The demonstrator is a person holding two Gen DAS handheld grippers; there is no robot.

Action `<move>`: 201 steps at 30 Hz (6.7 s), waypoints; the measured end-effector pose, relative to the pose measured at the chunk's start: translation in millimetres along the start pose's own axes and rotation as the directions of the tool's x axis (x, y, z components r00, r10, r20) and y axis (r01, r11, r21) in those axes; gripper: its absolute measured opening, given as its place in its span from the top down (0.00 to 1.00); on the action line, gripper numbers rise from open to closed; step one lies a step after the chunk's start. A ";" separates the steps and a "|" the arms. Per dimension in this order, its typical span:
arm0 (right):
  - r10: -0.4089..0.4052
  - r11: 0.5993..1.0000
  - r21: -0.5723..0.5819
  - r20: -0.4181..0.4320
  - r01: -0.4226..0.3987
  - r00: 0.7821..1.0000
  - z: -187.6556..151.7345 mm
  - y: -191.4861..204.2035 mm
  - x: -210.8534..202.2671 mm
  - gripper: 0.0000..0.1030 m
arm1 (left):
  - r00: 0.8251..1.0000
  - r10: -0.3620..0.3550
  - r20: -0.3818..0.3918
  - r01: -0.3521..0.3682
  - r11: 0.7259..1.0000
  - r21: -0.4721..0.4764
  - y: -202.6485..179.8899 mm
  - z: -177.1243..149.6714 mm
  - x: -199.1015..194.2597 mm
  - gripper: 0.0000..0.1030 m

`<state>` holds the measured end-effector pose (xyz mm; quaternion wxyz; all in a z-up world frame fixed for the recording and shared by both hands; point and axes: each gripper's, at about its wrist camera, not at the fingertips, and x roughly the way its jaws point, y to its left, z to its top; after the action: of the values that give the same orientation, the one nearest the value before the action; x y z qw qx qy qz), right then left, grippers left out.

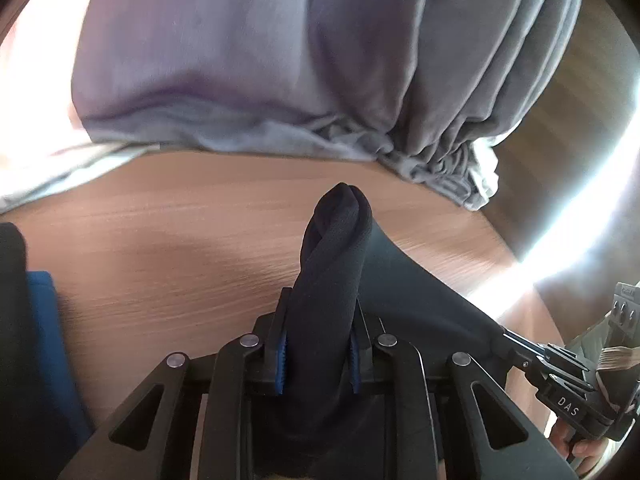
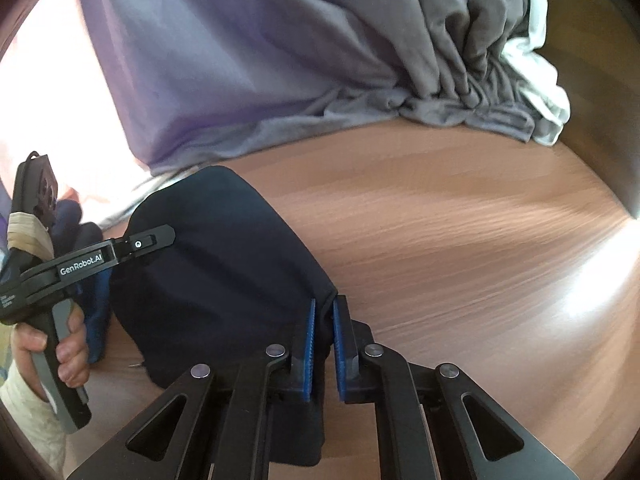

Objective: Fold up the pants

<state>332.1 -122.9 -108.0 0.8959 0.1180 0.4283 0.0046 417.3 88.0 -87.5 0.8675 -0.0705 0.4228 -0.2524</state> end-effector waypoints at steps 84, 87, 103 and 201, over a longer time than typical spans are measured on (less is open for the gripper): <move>0.004 0.969 0.242 0.220 -0.058 0.976 -51.2 322.3 -74.4 0.91 | 0.990 0.108 -0.090 -0.032 0.796 0.605 173.9 88.9 -189.6 0.75; -0.028 0.964 0.264 0.192 -0.024 0.981 -52.1 317.0 -65.3 0.91 | 0.985 0.131 -0.114 -0.034 0.787 0.616 176.8 88.6 -170.9 0.71; -0.211 0.941 0.297 0.138 0.163 0.968 -55.8 304.5 -73.3 0.71 | 0.971 0.234 0.045 -0.202 0.709 0.676 172.5 92.4 -194.4 0.45; 0.234 0.941 -0.318 0.347 -0.121 0.908 -172.0 132.8 -324.8 0.09 | 0.702 0.568 0.430 -0.604 0.794 -0.062 -113.8 -234.2 -414.5 0.00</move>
<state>6.6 6.4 65.5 0.9650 0.0234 0.2286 0.1264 -19.4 217.5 91.9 0.9752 0.0504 0.2117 0.0409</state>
